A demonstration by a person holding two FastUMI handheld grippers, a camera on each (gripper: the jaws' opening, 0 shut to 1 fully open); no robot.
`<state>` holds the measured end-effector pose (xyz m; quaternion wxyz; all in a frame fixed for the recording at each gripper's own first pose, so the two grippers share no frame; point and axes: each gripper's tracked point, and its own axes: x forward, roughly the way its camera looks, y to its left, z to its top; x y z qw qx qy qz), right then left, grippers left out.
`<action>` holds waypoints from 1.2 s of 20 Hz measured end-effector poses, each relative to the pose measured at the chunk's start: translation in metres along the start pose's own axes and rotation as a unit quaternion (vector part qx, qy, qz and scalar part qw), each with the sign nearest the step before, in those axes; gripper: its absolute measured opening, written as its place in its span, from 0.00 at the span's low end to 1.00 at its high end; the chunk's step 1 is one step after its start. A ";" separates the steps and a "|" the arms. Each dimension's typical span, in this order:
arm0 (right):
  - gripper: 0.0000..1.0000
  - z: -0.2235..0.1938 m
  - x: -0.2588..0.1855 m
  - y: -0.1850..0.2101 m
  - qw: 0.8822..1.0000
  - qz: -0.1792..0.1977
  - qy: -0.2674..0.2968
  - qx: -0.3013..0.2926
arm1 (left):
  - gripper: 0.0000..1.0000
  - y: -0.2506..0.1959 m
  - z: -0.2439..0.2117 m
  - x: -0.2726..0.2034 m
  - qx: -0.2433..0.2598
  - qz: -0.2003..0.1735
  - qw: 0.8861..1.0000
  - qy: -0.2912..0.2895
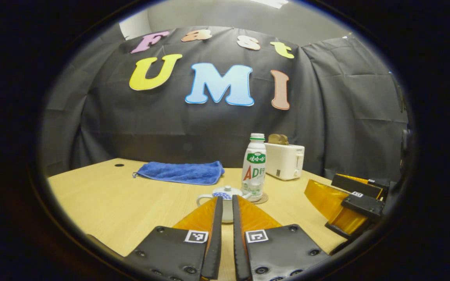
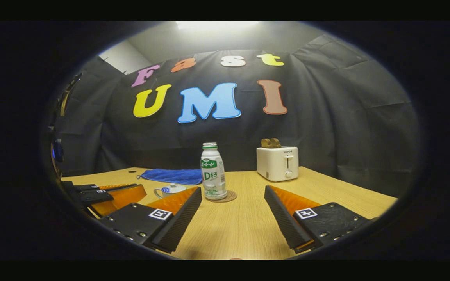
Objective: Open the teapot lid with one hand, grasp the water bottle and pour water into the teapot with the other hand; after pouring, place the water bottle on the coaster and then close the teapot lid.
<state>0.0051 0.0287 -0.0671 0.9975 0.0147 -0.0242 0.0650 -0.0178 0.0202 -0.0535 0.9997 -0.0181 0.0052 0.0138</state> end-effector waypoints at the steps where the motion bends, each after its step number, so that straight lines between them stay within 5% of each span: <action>1: 0.99 0.002 0.001 -0.001 1.000 -0.001 -0.002 0.001 | 0.21 0.001 0.000 0.000 0.003 0.005 1.000 -0.002; 6: 0.99 -0.012 0.003 -0.001 1.000 -0.006 0.025 -0.004 | 0.21 0.002 0.003 0.000 0.020 0.024 0.999 -0.010; 8: 0.99 -0.008 0.003 -0.003 1.000 -0.012 0.023 -0.011 | 0.29 -0.005 0.005 -0.004 0.047 0.029 0.998 -0.018; 12: 0.96 -0.006 -0.008 0.010 0.999 0.013 0.028 -0.029 | 1.00 -0.009 0.002 -0.005 0.042 0.024 0.999 -0.021; 17: 0.96 -0.004 -0.007 -0.002 0.999 -0.018 0.030 -0.028 | 0.93 -0.017 0.000 -0.004 0.041 0.002 0.999 -0.020; 24: 0.96 -0.002 -0.011 -0.015 0.997 -0.070 0.031 -0.027 | 0.99 -0.031 0.001 -0.002 0.041 -0.039 0.998 -0.021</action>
